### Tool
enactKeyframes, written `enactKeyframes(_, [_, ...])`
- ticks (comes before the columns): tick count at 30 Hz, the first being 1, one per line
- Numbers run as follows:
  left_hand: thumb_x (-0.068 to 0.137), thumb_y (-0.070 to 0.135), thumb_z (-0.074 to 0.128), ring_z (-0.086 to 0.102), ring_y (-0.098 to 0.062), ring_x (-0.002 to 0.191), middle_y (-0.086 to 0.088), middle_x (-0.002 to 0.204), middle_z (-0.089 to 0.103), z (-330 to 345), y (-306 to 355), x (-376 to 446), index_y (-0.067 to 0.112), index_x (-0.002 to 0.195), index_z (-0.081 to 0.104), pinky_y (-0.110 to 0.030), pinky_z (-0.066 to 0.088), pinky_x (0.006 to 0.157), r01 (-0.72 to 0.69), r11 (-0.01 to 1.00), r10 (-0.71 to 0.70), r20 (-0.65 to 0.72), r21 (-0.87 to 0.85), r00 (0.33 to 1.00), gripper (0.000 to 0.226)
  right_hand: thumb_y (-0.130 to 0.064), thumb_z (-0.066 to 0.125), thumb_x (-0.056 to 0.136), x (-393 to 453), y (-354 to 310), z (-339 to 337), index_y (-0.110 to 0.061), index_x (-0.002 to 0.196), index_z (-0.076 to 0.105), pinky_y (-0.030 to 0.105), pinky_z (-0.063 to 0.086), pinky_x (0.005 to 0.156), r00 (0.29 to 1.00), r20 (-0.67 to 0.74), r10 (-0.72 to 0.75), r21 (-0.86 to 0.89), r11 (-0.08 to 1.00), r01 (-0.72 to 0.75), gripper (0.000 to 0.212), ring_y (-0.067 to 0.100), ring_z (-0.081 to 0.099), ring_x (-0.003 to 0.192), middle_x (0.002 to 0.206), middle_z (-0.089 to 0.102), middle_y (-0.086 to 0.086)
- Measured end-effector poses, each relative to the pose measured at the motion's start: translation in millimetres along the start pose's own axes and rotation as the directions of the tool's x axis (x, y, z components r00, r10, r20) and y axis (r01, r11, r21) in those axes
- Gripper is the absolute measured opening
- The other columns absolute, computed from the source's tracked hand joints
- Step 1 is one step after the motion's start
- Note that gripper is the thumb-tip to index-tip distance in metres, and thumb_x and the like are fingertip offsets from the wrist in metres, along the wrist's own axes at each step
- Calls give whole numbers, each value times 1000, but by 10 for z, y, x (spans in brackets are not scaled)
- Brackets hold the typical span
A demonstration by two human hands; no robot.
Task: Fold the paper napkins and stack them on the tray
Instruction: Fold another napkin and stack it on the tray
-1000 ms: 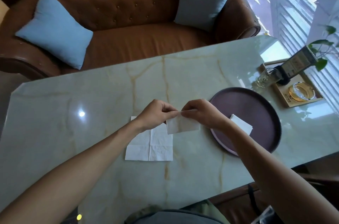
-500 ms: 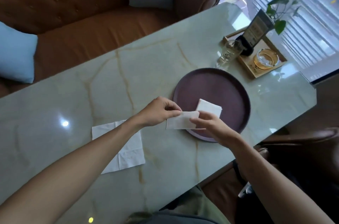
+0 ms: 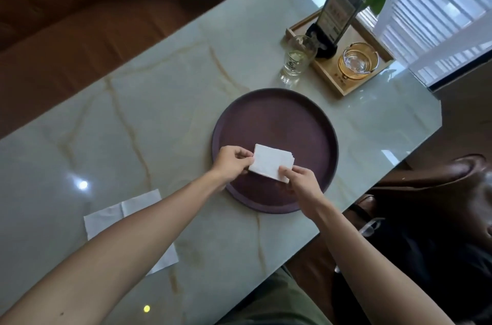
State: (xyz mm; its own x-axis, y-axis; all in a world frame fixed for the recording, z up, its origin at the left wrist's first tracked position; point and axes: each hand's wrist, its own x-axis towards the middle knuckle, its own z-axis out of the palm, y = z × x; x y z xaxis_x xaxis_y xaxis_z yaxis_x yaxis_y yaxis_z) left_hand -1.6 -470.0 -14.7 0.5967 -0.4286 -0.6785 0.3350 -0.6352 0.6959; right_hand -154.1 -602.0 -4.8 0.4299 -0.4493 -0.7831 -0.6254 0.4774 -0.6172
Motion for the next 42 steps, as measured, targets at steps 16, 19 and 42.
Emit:
enactKeyframes(16, [83,18,74,70,-17,83,-1,80,74,208,-8,263,18,87,74,-31,54,79,-84,949,120,-102,304,988,4,-35,60,86,342,28,-17,-13,77,61,38,51,65,972,-207,-108,-485,874,-7,24,25,70,75,77,71,3])
enactKeyframes(19, [83,19,74,70,-18,84,9,74,69,185,-39,288,22,84,71,-32,54,79,-92,932,123,-68,351,990,4,-37,60,87,361,27,-31,-13,79,62,34,45,61,973,-196,-125,-525,851,3,25,25,66,76,78,70,1])
enactKeyframes(42, [78,17,71,48,-29,118,-7,136,45,209,180,438,17,148,39,-39,47,91,-550,113,323,493,827,808,77,-43,71,78,540,-61,-60,-14,139,45,43,46,93,854,324,-407,-928,39,371,72,32,46,125,140,45,6])
